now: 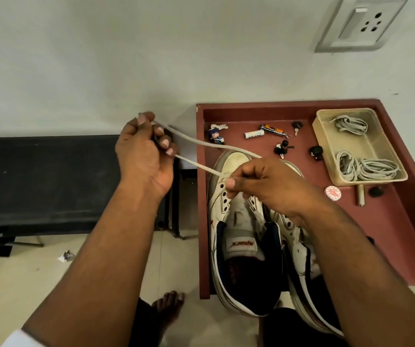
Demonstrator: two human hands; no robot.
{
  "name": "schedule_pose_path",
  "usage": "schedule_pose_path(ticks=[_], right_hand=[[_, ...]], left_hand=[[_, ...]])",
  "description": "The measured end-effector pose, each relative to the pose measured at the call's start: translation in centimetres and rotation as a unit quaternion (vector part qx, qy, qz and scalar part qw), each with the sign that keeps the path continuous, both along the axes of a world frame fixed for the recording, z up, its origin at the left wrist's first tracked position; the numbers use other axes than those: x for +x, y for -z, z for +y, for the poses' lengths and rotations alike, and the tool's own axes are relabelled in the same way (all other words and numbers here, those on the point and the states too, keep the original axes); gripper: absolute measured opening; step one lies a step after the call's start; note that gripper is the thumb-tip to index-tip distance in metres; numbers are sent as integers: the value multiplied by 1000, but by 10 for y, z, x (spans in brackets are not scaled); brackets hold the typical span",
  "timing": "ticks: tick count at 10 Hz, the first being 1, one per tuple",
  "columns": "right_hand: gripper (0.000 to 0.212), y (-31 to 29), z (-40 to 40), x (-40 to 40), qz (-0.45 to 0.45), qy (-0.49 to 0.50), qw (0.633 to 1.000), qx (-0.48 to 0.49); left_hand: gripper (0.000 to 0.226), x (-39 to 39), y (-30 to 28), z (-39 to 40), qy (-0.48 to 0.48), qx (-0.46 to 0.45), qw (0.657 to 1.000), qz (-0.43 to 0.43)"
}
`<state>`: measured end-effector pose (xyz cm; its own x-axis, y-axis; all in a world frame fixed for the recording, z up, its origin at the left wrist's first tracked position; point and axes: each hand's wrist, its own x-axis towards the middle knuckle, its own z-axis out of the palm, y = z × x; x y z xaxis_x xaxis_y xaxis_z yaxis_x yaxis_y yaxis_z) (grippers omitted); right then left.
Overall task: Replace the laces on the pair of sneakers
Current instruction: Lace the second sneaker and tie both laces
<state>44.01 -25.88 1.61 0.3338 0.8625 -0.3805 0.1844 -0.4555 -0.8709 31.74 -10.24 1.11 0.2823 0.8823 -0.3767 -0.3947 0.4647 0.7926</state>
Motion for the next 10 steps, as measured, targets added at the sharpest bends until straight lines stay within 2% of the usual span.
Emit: schedule_pose_path(ticks=[1, 2, 3, 4, 5, 7, 8, 9, 10], right_hand=[[12, 8, -4, 8, -71, 30, 997, -23], [11, 18, -2, 8, -138, 26, 989, -34], [10, 22, 2, 8, -130, 6, 991, -35], [4, 26, 1, 8, -131, 18, 991, -31], [4, 27, -1, 11, -148, 48, 987, -27], [8, 28, 1, 12, -99, 55, 994, -7], [12, 33, 1, 12, -114, 62, 991, -10], [13, 39, 2, 12, -167, 34, 984, -41], [20, 42, 5, 9, -232, -14, 970, -68]], left_hand=[[26, -21, 10, 5, 171, 228, 792, 540], [47, -24, 1, -9, 251, 335, 645, 640], [49, -13, -5, -34, 405, 293, 801, 329], [37, -7, 7, -41, 474, 268, 788, 286], [18, -8, 16, -32, 443, 284, 775, 350], [12, 0, 19, -37, 455, 244, 797, 312], [5, -2, 23, -31, 427, 254, 798, 341], [5, -5, 30, -27, 415, 268, 770, 403], [8, -3, 36, -31, 394, 279, 762, 431]])
